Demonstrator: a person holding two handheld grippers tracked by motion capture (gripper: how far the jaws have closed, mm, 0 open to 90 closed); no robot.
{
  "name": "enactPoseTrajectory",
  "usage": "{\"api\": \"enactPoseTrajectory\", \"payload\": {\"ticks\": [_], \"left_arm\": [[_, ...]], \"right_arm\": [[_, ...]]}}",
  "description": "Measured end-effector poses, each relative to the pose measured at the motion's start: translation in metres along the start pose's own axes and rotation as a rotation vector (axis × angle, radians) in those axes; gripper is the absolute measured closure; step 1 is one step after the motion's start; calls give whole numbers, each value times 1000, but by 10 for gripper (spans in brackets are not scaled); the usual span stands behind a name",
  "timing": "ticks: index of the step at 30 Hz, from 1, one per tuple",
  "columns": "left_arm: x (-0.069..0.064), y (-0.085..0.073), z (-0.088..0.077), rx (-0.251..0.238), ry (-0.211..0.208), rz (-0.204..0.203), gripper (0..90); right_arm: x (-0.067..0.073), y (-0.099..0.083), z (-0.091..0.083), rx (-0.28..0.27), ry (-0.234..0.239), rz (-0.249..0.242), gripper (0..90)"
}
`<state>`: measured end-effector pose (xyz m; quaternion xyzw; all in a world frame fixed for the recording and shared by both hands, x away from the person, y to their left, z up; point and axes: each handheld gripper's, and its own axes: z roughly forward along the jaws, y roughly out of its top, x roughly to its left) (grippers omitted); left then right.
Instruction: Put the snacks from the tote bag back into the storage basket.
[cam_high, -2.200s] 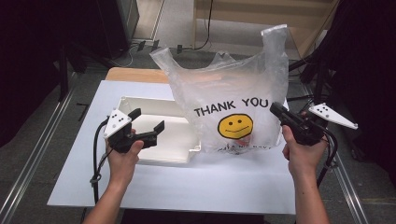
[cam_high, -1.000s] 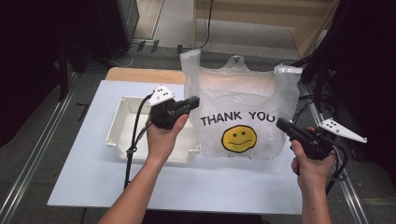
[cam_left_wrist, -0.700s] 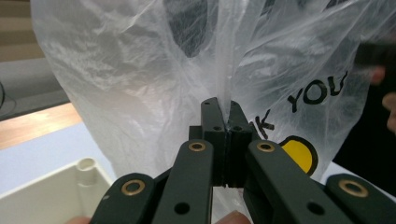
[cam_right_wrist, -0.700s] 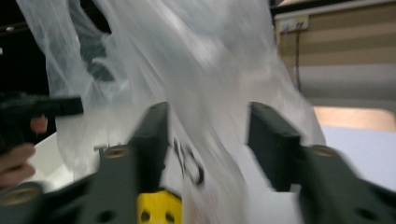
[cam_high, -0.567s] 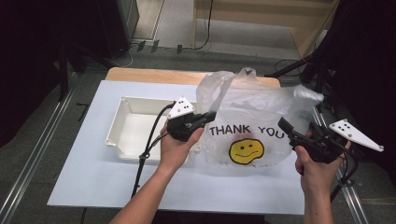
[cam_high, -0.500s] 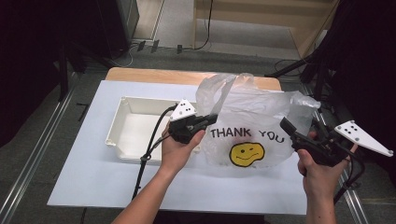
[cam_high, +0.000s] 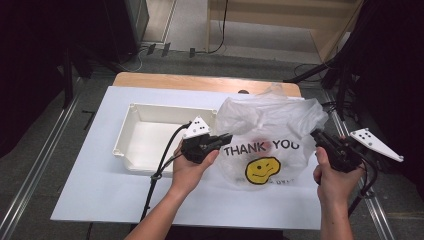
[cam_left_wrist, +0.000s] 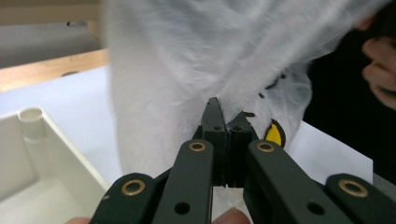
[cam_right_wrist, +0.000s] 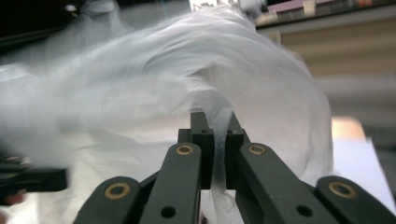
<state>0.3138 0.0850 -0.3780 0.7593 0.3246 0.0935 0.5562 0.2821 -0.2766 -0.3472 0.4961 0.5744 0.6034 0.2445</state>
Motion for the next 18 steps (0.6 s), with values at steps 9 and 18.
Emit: {"api": "enactPoseTrajectory", "payload": {"ticks": [9, 18], "left_arm": [[0, -19, 0, 18, -8, -24, 900], [2, -30, -3, -17, -41, -75, 758]], "right_arm": [[-30, -35, 32, 132, -72, 63, 900], [-47, -75, 60, 301, -126, 65, 900]]}}
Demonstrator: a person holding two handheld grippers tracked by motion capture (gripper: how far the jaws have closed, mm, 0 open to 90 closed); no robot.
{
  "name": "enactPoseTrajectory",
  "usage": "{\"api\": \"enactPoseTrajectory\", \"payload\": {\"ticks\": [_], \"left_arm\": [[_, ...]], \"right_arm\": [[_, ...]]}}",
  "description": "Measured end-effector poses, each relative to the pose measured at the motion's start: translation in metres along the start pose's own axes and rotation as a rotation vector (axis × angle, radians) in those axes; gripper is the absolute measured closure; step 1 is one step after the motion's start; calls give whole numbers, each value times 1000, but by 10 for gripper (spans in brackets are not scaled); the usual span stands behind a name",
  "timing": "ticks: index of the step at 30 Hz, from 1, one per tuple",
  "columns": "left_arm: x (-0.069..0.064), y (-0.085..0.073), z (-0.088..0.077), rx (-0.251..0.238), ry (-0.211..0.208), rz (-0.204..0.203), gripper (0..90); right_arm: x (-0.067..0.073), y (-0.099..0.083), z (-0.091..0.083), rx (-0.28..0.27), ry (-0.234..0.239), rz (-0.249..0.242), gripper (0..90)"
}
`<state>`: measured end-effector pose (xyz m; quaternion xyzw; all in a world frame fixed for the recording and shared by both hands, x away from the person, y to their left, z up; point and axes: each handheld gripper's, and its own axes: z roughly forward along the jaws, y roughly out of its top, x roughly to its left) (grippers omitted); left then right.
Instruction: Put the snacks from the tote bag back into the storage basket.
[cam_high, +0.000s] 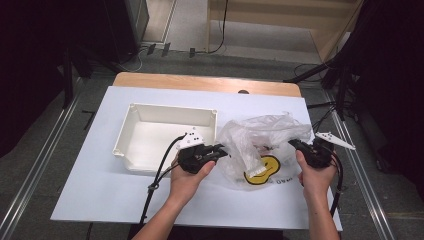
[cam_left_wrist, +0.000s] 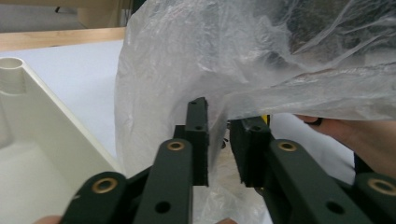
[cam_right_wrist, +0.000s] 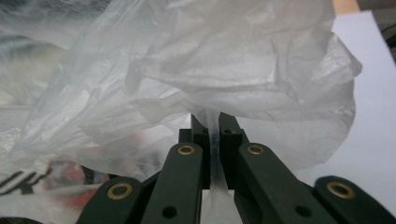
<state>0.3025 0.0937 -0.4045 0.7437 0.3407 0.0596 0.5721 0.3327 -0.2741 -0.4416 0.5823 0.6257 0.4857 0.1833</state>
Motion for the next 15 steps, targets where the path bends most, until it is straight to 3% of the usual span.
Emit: {"api": "enactPoseTrajectory", "payload": {"ticks": [5, 8, 12, 15], "left_arm": [[-1, 2, -1, -28, -4, -7, 601], [-4, 3, -2, -52, -7, 4, 596], [-4, 1, 0, -4, -19, 7, 854], [-5, -3, -2, 20, -29, 5, 900]], "right_arm": [[2, -3, 2, 17, 15, -19, 900], [5, -3, 0, 16, 29, -32, 900], [3, 0, -9, -3, 31, -37, 900], [-1, 2, -17, -20, 22, -25, 900]]}}
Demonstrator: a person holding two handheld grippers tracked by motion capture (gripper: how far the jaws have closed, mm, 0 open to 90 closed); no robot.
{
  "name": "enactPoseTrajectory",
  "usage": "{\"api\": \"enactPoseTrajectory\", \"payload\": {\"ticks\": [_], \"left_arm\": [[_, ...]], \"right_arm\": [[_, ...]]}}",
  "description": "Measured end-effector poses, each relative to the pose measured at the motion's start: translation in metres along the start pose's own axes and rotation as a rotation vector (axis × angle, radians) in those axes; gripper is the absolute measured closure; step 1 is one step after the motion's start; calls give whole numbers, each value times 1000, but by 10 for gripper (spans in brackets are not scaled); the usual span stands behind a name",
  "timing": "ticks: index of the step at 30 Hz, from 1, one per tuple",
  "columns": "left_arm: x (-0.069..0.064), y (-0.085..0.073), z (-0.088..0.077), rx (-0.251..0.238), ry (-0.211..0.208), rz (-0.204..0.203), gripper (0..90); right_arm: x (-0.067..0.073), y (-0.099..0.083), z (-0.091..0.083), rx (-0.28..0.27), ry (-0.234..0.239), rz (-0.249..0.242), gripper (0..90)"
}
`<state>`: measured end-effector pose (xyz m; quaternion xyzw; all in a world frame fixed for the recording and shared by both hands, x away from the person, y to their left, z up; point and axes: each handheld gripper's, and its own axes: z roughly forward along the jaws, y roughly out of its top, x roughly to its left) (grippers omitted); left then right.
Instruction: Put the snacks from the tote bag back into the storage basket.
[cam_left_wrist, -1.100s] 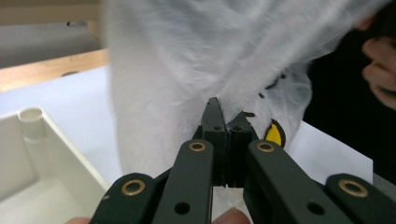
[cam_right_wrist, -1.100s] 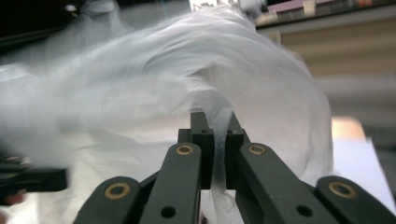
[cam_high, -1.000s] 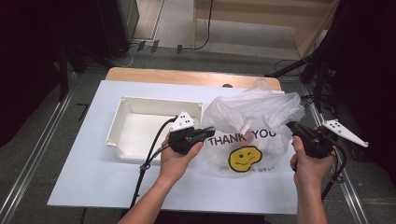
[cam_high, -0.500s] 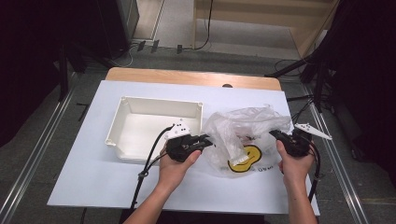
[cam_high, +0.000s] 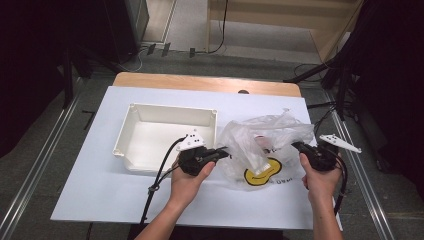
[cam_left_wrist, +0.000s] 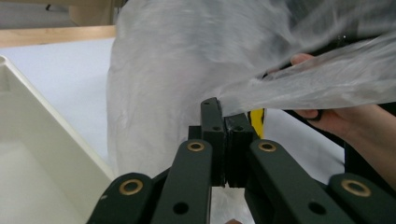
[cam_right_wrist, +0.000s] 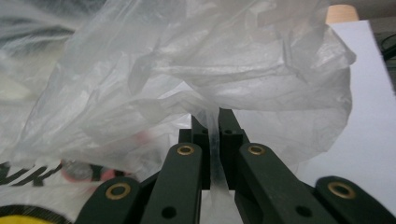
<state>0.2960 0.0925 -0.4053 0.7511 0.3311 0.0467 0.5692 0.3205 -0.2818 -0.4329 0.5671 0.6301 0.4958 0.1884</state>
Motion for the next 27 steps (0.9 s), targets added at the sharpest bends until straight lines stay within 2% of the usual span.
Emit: {"api": "enactPoseTrajectory", "payload": {"ticks": [6, 10, 14, 17, 21, 23, 27], "left_arm": [[-13, -17, -4, 16, -16, 8, 900], [-20, -35, -3, 28, -30, -15, 900], [-22, -54, 0, 58, -33, -43, 900], [-20, -62, 2, 82, -19, -57, 900], [-16, -70, 5, 122, 26, -50, 900], [-13, -76, 9, 152, 31, -82, 900], [-13, -77, 11, 167, 48, -75, 900]], "right_arm": [[-8, 2, -11, -13, -11, 14, 900], [-7, 6, -16, -35, -6, 16, 900], [-2, 6, -11, -20, -3, -1, 900], [-2, 3, -3, 6, -13, -11, 900], [-7, -4, 8, 51, -42, -18, 900], [-12, -10, 15, 82, -64, -24, 900], [-20, -24, 27, 148, -87, -28, 900]]}}
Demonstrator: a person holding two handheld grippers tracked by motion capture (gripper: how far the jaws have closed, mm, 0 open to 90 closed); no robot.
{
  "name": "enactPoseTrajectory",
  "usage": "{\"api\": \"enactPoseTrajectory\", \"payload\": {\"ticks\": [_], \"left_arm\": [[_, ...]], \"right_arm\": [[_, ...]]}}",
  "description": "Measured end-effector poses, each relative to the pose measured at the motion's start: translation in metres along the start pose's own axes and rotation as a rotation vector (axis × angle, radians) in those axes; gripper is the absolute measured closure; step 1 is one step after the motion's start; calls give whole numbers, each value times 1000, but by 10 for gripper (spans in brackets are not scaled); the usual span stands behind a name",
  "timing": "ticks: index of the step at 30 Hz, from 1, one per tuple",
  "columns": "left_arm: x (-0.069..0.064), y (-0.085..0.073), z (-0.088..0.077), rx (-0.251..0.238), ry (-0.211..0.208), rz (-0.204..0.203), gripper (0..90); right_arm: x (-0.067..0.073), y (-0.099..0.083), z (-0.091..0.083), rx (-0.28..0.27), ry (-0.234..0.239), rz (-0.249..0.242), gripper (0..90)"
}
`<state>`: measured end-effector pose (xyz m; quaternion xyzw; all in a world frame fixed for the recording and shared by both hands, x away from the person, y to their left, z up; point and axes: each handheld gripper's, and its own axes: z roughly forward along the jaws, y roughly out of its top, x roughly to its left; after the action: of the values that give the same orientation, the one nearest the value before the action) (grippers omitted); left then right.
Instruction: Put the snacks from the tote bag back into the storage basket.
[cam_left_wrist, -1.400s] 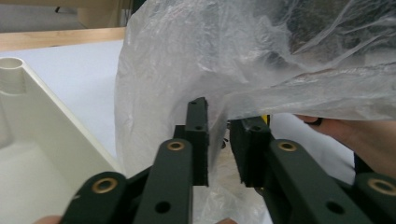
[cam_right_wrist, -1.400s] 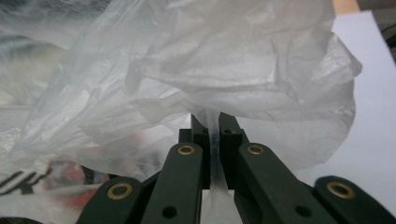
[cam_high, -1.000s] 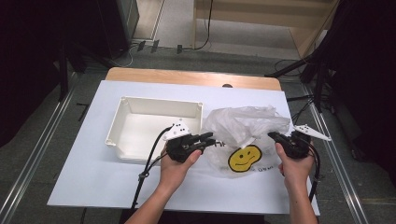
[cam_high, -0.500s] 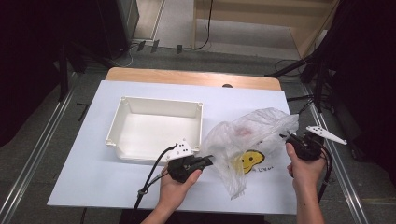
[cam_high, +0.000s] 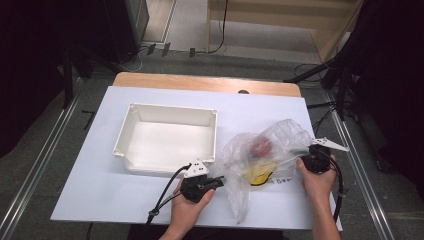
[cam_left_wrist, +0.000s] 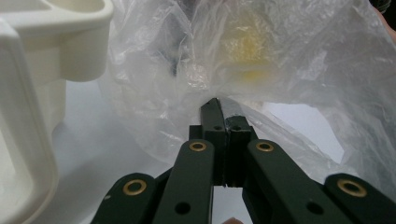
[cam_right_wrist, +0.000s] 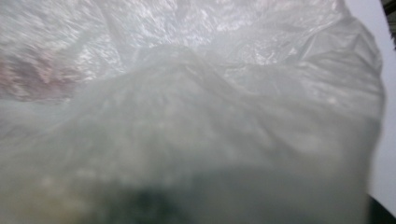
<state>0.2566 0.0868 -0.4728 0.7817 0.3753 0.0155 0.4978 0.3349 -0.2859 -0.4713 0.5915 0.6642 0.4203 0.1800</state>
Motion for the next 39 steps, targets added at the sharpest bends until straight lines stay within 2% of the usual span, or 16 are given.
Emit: {"api": "enactPoseTrajectory", "payload": {"ticks": [2, 3, 4, 6, 8, 13, 16, 18, 23, 27, 31, 32, 34, 37, 38, 39], "left_arm": [[-1, -1, 0, 3, 7, 13, 900], [-1, -1, 0, 0, 7, 17, 900], [-2, -1, -1, -3, 7, 21, 900], [-3, -2, -1, -9, 16, 35, 900], [-4, -3, -2, -26, 2, 45, 888], [-3, -5, -5, -58, -9, 36, 838], [-3, -4, -4, -60, -9, 37, 823], [-2, -4, -4, -60, -3, 31, 805], [-3, -4, -3, -64, 2, 36, 793], [-3, -4, -3, -67, 0, 35, 794], [-3, -4, -4, -66, -4, 33, 795], [-3, -5, -4, -66, -4, 32, 796], [-3, -5, -4, -66, -6, 33, 798], [-3, -5, -5, -67, -8, 33, 801], [-3, -5, -4, -66, -8, 33, 801], [-3, -5, -4, -65, -6, 33, 801]], "right_arm": [[-2, -3, 2, -6, 7, -5, 891], [-2, -5, 0, -20, 6, -12, 825], [-3, -6, -3, -43, -2, -15, 716], [-4, -6, -10, -65, 9, -8, 611], [-7, -8, -23, -117, 29, 2, 518], [-11, -13, -56, -184, 72, 0, 363], [-9, -14, -76, -229, 96, -6, 304], [-7, -13, -89, -267, 91, -14, 275], [2, -3, -106, -331, 73, -17, 245], [16, 9, -110, -337, 69, -73, 215], [20, 14, -98, -281, 51, -90, 166], [19, 14, -90, -247, 38, -90, 170], [18, 12, -81, -214, 42, -84, 243], [18, 6, -69, -180, 88, -105, 459], [20, 4, -63, -157, 105, -121, 572], [21, 3, -61, -148, 102, -123, 632]]}}
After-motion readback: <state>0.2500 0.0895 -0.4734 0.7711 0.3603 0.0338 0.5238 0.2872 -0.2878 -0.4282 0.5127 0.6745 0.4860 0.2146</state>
